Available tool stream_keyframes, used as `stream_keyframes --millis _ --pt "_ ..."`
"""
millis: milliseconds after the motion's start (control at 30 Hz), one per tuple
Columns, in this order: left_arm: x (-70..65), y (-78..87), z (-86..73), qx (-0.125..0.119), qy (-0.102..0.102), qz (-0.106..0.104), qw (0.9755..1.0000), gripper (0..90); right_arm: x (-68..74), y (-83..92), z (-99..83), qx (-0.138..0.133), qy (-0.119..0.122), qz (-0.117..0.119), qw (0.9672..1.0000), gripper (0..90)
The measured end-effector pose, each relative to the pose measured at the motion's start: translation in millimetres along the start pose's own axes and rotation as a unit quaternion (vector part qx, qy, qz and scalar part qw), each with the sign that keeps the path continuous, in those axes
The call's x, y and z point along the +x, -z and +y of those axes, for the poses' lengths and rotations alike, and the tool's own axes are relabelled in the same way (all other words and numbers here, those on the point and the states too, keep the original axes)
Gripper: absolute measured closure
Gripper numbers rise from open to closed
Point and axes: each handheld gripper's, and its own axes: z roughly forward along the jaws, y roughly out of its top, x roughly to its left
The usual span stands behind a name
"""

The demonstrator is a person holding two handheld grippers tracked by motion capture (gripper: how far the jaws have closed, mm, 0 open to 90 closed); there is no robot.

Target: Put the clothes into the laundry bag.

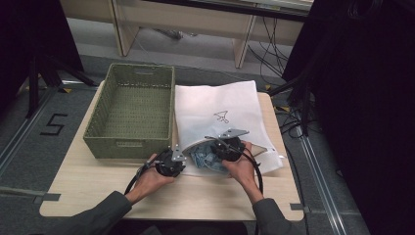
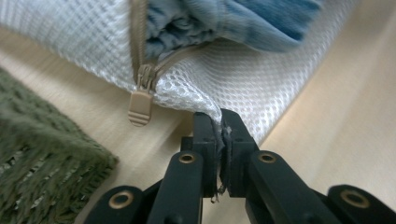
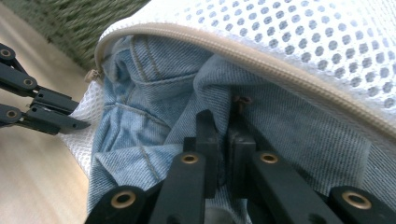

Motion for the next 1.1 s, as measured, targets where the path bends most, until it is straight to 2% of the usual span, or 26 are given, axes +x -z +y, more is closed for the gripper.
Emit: stream_keyframes --millis 33,67,100,133,200,233,267,400,433,467,500,533,567,633,667,700,767,833,867,900,933,967,1000,1033,1067,1100 --pt "-1.5 1.2 -0.2 0.006 -0.009 -0.003 0.9999 85.6 2.1 -2.9 -1.8 -0.014 -0.004 -0.008 0.9999 87.0" --pt "-3.0 1.6 -0.8 0.011 -0.015 -0.007 0.9998 85.7 1.5 -1.6 -1.3 0.007 -0.003 -0.005 1.0 87.1" --pt "-4.5 2.1 -1.6 0.015 -0.025 -0.008 0.9995 85.8 1.0 -7.9 -3.0 -0.008 0.004 -0.023 0.9997 87.2" --pt "-5.7 2.4 -2.2 0.019 -0.034 -0.007 0.9992 85.9 -2.5 -8.7 -1.0 0.008 0.012 -0.03 0.9994 87.3" --pt "-7.4 4.1 -3.5 0.024 -0.048 -0.003 0.9985 85.9 -5.9 -17.2 3.1 0.008 0.016 -0.057 0.9982 87.4" --pt "-8.4 3.6 -4.4 0.023 -0.044 -0.006 0.9987 86.0 -8.7 -23.6 7.1 0.001 0.023 -0.085 0.9961 87.4" --pt "-8.0 4.3 -4.4 0.024 -0.053 -0.006 0.9983 86.0 -11.7 -24.6 9.4 0.007 0.027 -0.09 0.9956 87.4" --pt "-5.5 3.8 -3.9 0.027 -0.046 -0.014 0.9985 85.8 -31.5 -37.5 13.9 -0.011 0.019 -0.122 0.9923 87.2" --pt "-5.2 3.5 -3.7 0.028 -0.042 -0.016 0.9986 85.7 -34.6 -40.4 13.6 -0.017 0.009 -0.121 0.9925 86.6" --pt "-5.1 3.4 -3.4 0.029 -0.045 -0.016 0.9984 85.6 -35.8 -39.7 14.1 -0.012 0.013 -0.108 0.994 85.8" --pt "-4.7 3.6 -3.1 0.029 -0.053 -0.013 0.9981 85.4 -32.6 -36.7 15.3 -0.013 0.0 -0.105 0.9943 83.2" --pt "-4.9 3.6 -3.0 0.029 -0.052 -0.013 0.9981 85.3 -32.0 -33.2 16.1 -0.009 -0.003 -0.095 0.9954 79.5" --pt "-4.9 3.5 -3.0 0.029 -0.052 -0.013 0.9981 85.2 -29.2 -28.0 15.8 -0.02 -0.018 -0.079 0.9965 72.5" --pt "-5.1 3.4 -3.2 0.031 -0.045 -0.016 0.9984 85.0 -22.8 -15.7 14.5 -0.014 -0.034 -0.052 0.998 61.6" --pt "-5.2 3.7 -3.1 0.031 -0.046 -0.016 0.9983 84.9 -18.4 -7.7 13.9 -0.014 -0.04 -0.041 0.9983 59.3" --pt "-4.8 4.0 -3.0 0.031 -0.052 -0.014 0.9981 84.8 -13.1 3.1 12.9 -0.017 -0.035 -0.035 0.9986 55.3" --pt "-5.1 3.9 -3.4 0.031 -0.045 -0.017 0.9984 84.7 -5.9 16.6 11.5 -0.028 -0.03 -0.014 0.999 51.5" --pt "-3.7 3.9 -2.8 0.033 -0.05 -0.019 0.998 84.7 2.5 29.4 8.1 -0.03 -0.021 0.003 0.9993 48.7" --pt "-4.3 3.6 -2.8 0.035 -0.043 -0.024 0.9982 84.7 5.2 31.4 5.7 -0.021 -0.019 0.006 0.9996 47.9" --pt "-4.6 3.8 -2.8 0.034 -0.046 -0.019 0.9982 84.7 10.9 30.3 0.3 -0.008 -0.024 0.008 0.9997 47.8" --pt "-4.1 4.1 -2.3 0.035 -0.051 -0.019 0.9979 84.8 14.3 24.1 -4.7 -0.019 -0.021 0.001 0.9996 47.6" --pt "-4.2 4.0 -2.1 0.035 -0.051 -0.019 0.9979 84.8 16.5 16.6 -9.9 -0.001 -0.013 0.009 0.9999 47.1" --pt "-4.1 3.9 -1.9 0.036 -0.053 -0.02 0.9978 84.8 19.5 11.3 -12.7 0.022 -0.023 0.015 0.9994 47.3" --pt "-3.6 3.9 -1.7 0.036 -0.056 -0.023 0.9975 84.8 20.9 2.9 -15.2 0.017 -0.02 0.018 0.9995 48.8" --pt "-2.5 3.2 -1.9 0.034 -0.054 -0.022 0.9977 84.8 22.9 -4.3 -15.5 0.026 -0.021 0.019 0.9993 50.9" --pt "-1.9 3.2 -2.3 0.035 -0.048 -0.029 0.9978 84.9 24.0 -13.8 -15.4 0.028 -0.012 0.009 0.9995 55.0"
